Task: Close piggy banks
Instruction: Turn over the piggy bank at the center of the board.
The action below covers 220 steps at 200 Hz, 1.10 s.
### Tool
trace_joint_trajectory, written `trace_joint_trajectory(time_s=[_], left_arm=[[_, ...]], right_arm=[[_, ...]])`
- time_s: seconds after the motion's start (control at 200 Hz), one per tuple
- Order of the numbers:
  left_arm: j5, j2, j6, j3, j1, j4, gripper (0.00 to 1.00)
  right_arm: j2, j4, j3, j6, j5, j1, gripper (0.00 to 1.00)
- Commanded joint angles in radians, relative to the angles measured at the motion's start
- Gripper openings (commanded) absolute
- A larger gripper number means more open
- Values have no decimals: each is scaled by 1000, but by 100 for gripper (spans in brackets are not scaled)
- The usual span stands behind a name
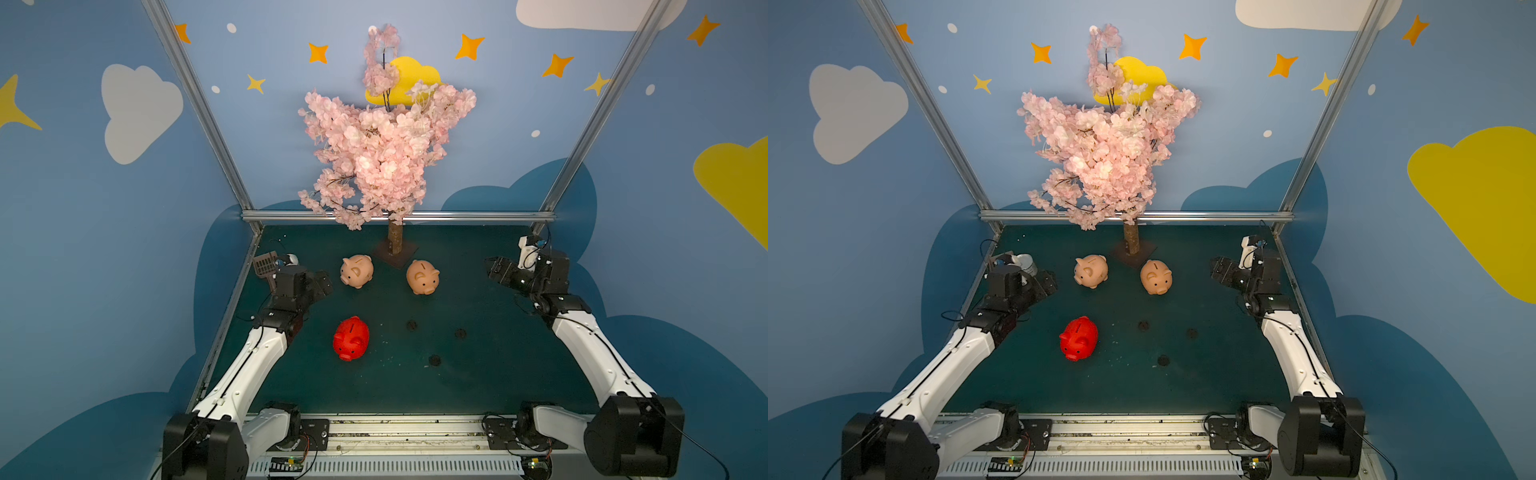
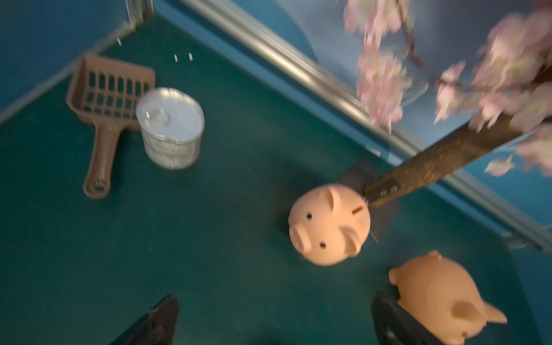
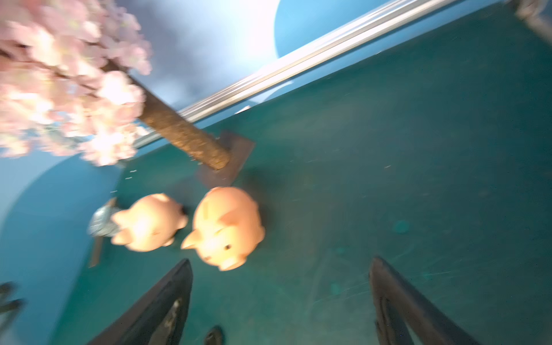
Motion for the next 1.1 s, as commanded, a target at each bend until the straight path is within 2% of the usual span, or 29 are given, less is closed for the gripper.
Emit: trace_joint_trajectory(time_s=[0.0,0.165,0.33,0.476,0.696,0.876,1.096], left_arm=[[-52,14,-52,94,-94,-237,99],[-62,28,-41,149,-199,-381,99],[-58,-21,39,134,-303,-414,99],[-15,-108,95,102,-310,-457,99],[50,-233,141,-20,-317,-443,99],[125,-236,171,-81,-339,-391,99],[123,-187,205,-81,-369,-388,99]], right_arm=[[-36,-16,16,106,-156,17,92],[-40,-124,101,96,-153,59,92],[-59,-137,103,75,-135,101,91],[-58,-31,29,87,-126,128,91],[-14,-51,29,85,-103,159,90],[-6,-56,48,84,-89,184,90],[12,-87,80,62,-87,213,90]])
